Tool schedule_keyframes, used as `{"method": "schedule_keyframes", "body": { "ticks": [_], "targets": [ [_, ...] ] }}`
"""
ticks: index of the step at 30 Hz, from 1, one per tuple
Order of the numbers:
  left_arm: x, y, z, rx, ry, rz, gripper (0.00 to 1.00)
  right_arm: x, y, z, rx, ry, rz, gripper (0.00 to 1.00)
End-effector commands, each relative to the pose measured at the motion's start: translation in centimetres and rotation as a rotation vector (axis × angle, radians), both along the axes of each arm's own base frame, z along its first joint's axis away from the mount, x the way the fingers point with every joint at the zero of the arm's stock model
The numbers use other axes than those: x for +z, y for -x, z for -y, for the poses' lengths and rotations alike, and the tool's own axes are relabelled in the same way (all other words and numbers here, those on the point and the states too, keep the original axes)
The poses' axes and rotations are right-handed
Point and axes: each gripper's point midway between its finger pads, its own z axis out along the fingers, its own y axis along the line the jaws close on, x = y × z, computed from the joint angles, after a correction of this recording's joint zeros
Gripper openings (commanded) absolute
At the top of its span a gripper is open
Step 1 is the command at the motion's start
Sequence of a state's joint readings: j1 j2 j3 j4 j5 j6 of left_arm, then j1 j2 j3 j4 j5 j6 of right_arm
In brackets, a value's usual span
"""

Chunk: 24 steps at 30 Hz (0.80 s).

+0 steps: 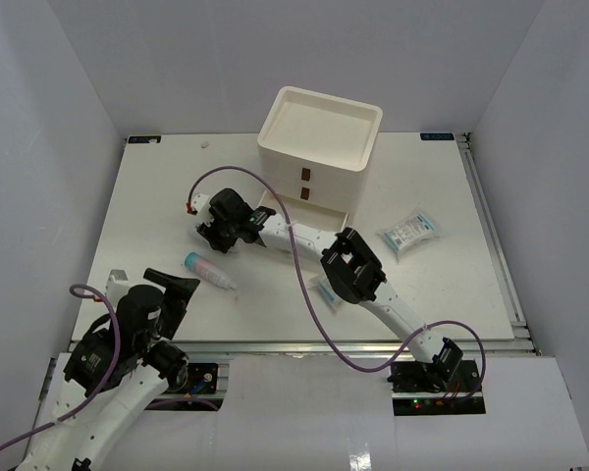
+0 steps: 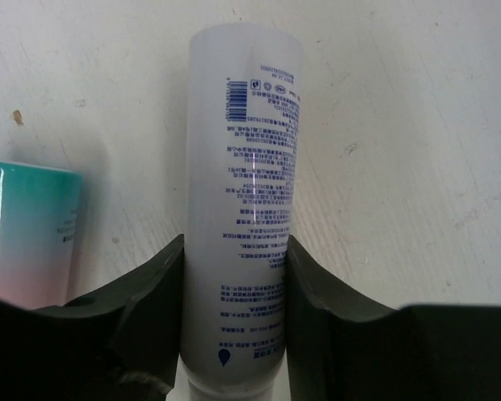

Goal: Organize the makeup

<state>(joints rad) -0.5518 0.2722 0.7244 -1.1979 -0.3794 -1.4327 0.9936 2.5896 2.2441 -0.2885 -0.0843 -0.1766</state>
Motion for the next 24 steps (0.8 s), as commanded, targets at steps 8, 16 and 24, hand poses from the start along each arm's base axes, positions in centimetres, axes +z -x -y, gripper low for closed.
{"method": "schedule_keyframes", "body": {
  "ticks": [8, 16, 24],
  "targets": [
    [-1.5, -1.2, 1.5, -0.019, 0.022, -0.025, 0.95, 15.6, 1.5, -2.1, 0.177, -0.282, 0.087, 0.11],
    [-2.5, -3.4, 3.0, -0.048, 0.013, -0.006, 0.95, 26.9, 3.3, 4.0, 0.245, -0.391, 0.153, 0.08],
    [-3.2, -7.5, 5.6, -0.125, -0.076, -0.003, 0.95, 22.7, 1.1, 19.0, 0.229, -0.150, 0.192, 0.08]
  ]
}}
